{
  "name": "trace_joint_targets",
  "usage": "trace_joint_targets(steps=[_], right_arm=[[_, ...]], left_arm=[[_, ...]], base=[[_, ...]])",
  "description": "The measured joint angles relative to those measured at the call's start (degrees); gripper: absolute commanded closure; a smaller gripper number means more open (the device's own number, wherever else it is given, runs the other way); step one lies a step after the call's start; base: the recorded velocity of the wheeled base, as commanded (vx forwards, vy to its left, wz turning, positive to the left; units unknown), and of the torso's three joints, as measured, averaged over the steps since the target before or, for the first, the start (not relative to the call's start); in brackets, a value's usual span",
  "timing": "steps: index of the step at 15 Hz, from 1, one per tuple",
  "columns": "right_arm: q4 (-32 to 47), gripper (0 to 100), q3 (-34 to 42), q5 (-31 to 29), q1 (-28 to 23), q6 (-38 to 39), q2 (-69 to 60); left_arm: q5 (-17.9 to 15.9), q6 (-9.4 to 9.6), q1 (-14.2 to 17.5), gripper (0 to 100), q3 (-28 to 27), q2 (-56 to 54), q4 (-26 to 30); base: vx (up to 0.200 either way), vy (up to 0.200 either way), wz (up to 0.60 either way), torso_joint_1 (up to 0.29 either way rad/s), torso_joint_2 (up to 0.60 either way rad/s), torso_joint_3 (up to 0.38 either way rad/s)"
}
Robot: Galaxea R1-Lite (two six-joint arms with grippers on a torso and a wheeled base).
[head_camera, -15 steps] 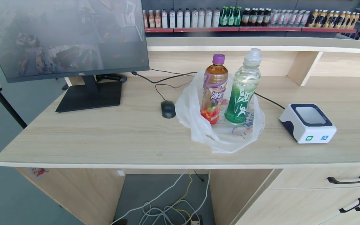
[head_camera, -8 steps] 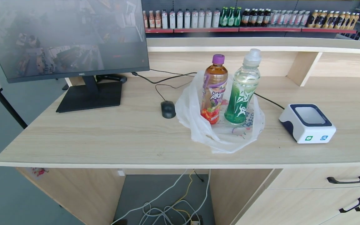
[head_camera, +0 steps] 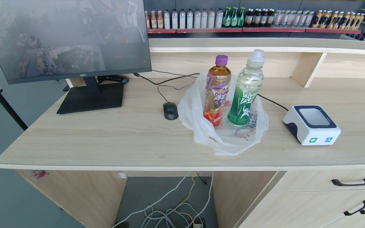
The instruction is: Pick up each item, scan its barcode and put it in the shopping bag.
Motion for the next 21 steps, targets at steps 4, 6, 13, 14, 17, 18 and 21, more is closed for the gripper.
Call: trace_joint_targets(steps=[4,6,13,14,17,18,21], right_arm=[[0.0,0,0.0,0.1,-0.6,2.6,-2.5],[0.0,0,0.0,0.1,-0.7,2.7,-2.8],[0.0,0,0.0,0.0,-0.7,3.6,-2.9],[0.0,0,0.0,0.0,-0.7,3.5,-2.9],[0.0,0,0.0,0.0,-0.7,3.4,-2.9],[0.0,0,0.0,0.0,-0.7,3.3,-2.9],[0.0,0,0.0,0.0,-0.7,3.3,-2.9]], left_arm=[[0.0,-0.05,0.0,0,0.0,0.0,0.0],[0.0,-0.07,0.0,0,0.0,0.0,0.0],[0.0,-0.13,0.0,0,0.0,0.0,0.0],[0.0,0.01,0.0,0,0.0,0.0,0.0],[0.0,0.00,0.0,0,0.0,0.0,0.0],[0.0,0.09,0.0,0,0.0,0.0,0.0],[0.0,-0.11,0.0,0,0.0,0.0,0.0]], base=[[0.000,0.000,0.00,0.000,0.00,0.000],[0.000,0.000,0.00,0.000,0.00,0.000],[-0.029,0.000,0.00,0.000,0.00,0.000],[-0.200,0.000,0.00,0.002,-0.01,0.002],[-0.067,0.000,0.00,-0.001,0.00,0.001],[0.000,0.000,0.00,0.000,0.00,0.000],[0.000,0.000,0.00,0.000,0.00,0.000]])
